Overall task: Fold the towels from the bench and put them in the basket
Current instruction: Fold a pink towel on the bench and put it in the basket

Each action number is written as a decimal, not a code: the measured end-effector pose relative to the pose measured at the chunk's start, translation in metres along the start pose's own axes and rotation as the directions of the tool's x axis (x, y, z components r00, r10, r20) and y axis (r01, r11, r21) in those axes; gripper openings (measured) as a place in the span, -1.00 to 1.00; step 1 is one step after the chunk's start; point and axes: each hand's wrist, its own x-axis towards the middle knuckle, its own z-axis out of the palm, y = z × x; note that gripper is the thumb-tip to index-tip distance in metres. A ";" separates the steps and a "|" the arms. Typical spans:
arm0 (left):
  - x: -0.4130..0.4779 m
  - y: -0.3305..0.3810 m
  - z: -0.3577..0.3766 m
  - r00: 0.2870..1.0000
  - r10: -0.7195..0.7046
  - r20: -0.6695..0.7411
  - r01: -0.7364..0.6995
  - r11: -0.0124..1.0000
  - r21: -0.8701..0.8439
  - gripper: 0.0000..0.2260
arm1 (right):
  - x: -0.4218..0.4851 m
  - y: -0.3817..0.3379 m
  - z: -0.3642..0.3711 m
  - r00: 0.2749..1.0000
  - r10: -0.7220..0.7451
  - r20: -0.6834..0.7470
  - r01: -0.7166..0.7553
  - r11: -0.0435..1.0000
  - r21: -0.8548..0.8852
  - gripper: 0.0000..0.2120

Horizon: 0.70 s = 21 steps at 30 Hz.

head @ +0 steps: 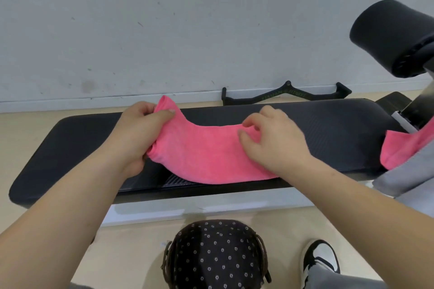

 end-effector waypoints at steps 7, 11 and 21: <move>-0.018 0.015 0.082 0.975 0.035 0.221 -0.035 0.999 -0.005 -0.90 | -0.009 0.051 -0.010 0.889 0.315 0.333 -0.457 0.668 0.587 -0.71; -0.025 0.010 0.126 0.960 0.049 0.277 -0.066 0.996 0.052 -0.80 | -0.008 0.053 -0.013 0.880 0.320 0.351 -0.475 0.597 0.647 -0.70; -0.018 -0.009 0.125 0.886 0.053 0.461 -0.171 0.961 0.218 -0.73 | -0.001 0.052 -0.003 0.907 0.309 0.285 -0.420 0.697 0.581 -0.68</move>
